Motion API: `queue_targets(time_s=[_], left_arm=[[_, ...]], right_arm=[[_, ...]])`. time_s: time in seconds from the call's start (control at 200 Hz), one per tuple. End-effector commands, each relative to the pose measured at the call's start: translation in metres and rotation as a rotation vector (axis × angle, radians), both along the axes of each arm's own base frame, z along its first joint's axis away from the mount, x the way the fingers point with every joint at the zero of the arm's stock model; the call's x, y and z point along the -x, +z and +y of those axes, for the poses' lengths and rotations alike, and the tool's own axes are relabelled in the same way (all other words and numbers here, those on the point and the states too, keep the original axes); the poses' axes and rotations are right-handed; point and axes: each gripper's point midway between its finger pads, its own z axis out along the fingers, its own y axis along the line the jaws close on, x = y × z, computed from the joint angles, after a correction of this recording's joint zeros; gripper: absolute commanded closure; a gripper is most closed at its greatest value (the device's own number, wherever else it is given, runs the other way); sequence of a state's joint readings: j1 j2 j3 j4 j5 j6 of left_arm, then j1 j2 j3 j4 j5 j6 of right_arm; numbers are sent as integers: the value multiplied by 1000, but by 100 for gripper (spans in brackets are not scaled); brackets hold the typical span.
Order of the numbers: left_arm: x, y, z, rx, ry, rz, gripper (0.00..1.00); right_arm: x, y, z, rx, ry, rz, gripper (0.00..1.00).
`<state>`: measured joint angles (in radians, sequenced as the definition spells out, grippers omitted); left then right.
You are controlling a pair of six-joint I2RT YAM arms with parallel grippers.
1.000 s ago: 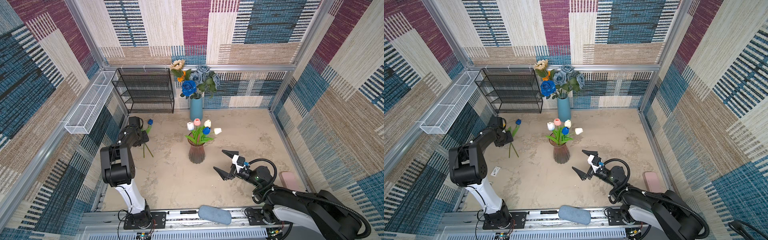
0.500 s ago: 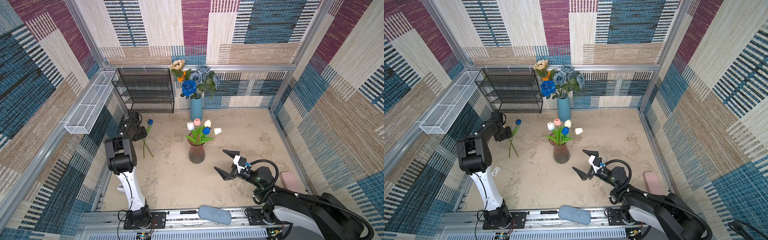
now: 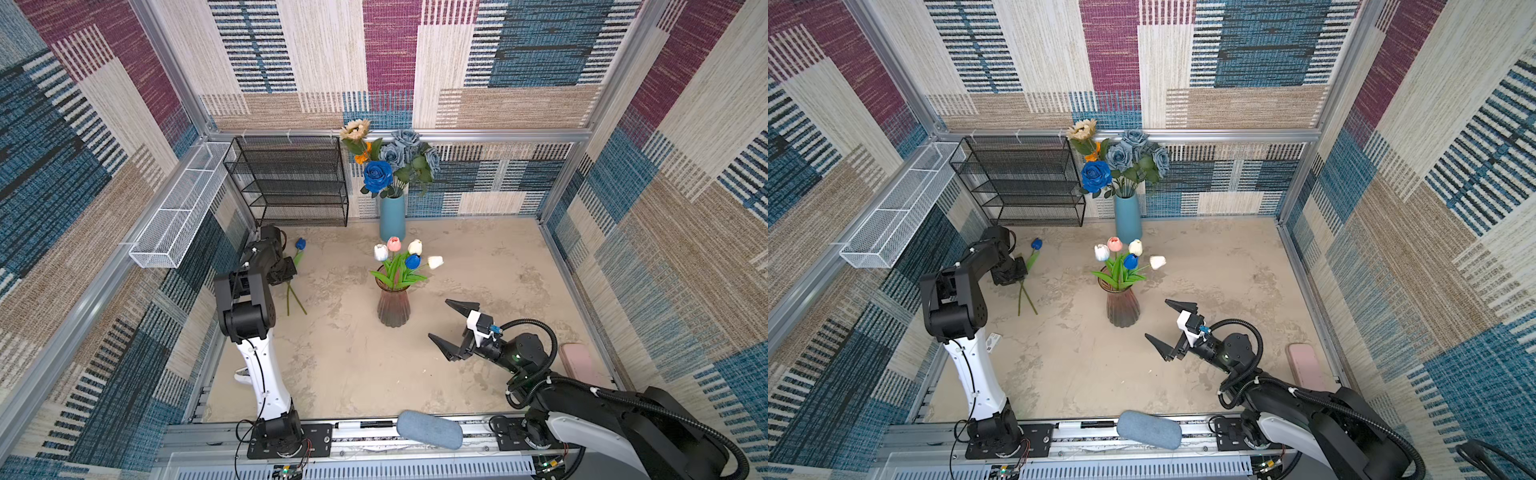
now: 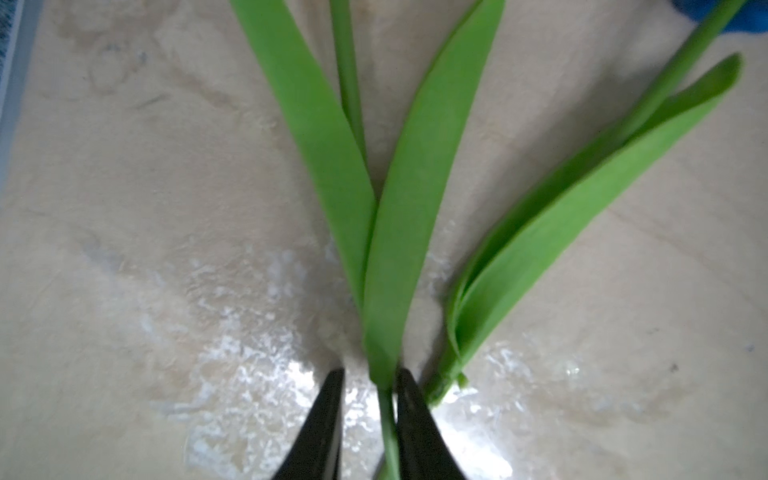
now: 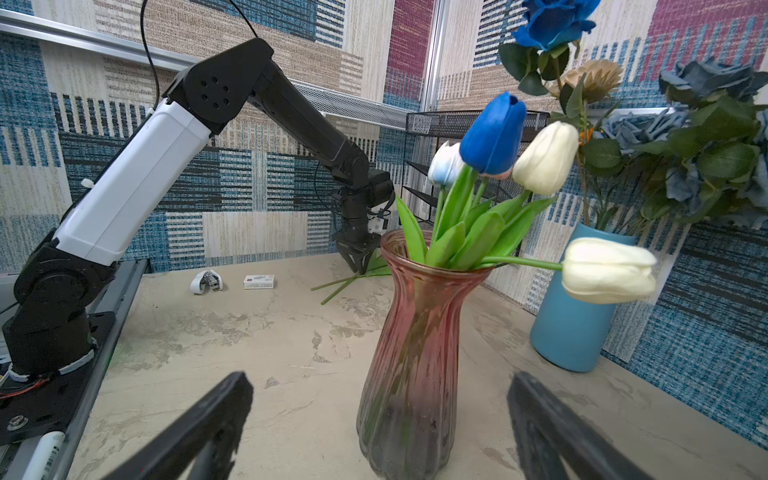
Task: Arrange the flowers into the vase
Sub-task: 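Grasp the yellow tulip stem with the left gripper and lift it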
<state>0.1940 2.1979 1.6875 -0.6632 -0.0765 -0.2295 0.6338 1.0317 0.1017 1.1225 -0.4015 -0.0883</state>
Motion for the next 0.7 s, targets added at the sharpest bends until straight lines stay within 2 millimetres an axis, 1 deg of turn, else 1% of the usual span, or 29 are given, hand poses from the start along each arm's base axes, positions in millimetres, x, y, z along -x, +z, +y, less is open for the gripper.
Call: queue_targets(time_s=[0.0, 0.115, 0.21, 0.336, 0.436, 0.516, 0.536, 0.586, 0.691], left_arm=[[6, -5, 1, -9, -20, 48, 80], [7, -4, 1, -8, -17, 51, 90], [10, -2, 3, -21, -9, 54, 92], [14, 9, 2, -21, 1, 37, 95], [19, 26, 3, -34, 7, 9, 100], [25, 46, 2, -47, 17, -47, 100], [26, 53, 1, -47, 20, -72, 100], [33, 66, -2, -43, 28, -120, 100], [54, 96, -9, -37, 57, -241, 100]], right_arm=[[3, 3, 0, -3, 11, -16, 0], [2, 2, -1, -6, 0, -16, 0], [2, 2, 0, -2, 4, -12, 0], [2, 2, -1, -5, 1, -15, 0], [1, 1, 0, -1, 4, -9, 0], [3, 3, 1, -5, 13, -13, 0], [3, 3, 0, -7, 13, -13, 0], [4, 3, 0, -9, 11, -15, 0], [3, 4, -1, -13, 4, -16, 0]])
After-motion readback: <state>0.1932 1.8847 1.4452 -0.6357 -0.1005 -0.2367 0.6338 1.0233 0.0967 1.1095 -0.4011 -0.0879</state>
